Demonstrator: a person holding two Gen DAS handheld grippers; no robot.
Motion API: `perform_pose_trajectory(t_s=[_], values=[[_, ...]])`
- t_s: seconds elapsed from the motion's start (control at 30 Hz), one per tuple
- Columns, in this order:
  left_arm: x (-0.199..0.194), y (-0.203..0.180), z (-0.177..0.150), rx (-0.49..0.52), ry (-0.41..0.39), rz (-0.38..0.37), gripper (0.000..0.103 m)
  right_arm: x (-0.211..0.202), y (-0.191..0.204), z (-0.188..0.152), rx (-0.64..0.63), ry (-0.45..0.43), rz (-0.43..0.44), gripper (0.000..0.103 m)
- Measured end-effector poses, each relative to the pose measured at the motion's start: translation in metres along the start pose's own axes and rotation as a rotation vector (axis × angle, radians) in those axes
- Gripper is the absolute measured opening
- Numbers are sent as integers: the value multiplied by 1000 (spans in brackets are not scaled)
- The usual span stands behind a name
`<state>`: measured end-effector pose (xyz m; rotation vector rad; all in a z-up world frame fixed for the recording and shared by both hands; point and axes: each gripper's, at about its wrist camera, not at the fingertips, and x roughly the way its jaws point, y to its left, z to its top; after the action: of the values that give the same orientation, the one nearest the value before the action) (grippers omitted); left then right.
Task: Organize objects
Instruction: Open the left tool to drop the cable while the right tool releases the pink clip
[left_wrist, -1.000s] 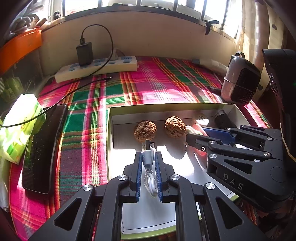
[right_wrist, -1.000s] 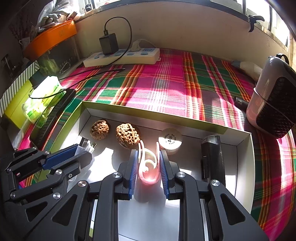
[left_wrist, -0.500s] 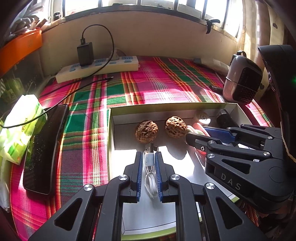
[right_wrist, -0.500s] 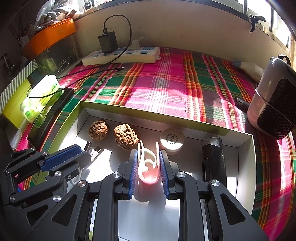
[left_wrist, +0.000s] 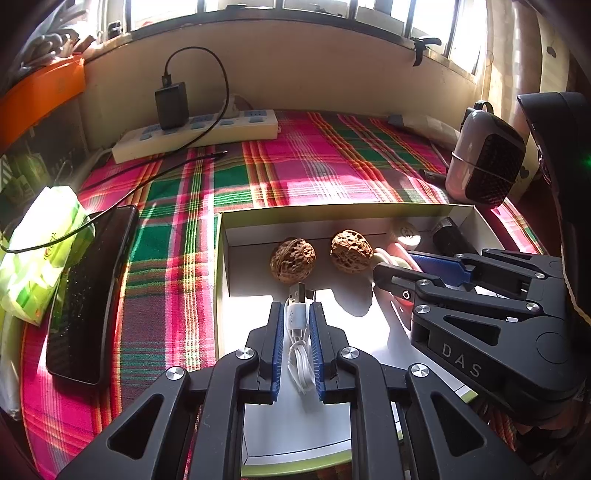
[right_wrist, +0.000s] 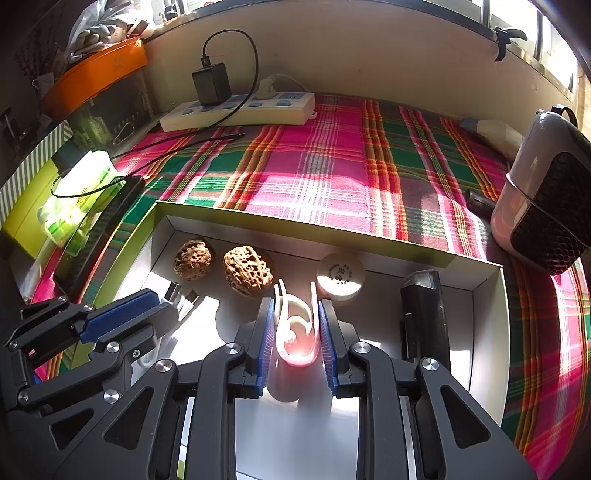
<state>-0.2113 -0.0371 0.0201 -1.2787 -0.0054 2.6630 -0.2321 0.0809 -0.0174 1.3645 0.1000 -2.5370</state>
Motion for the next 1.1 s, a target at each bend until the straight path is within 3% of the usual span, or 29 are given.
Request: perform_pose_trajectory(t_s=[0.13,0.27,1.1], values=[[-1,0,0,-1,-1,-1,13,-1,-2,-1,12,1,2,27],[-1,0,0,1,-1,0,15,-2,-4,-3,18,2,2,39],[-33,-7,-17,-25,-24,29,20,-33,-7,-20,51,-42,2,41]])
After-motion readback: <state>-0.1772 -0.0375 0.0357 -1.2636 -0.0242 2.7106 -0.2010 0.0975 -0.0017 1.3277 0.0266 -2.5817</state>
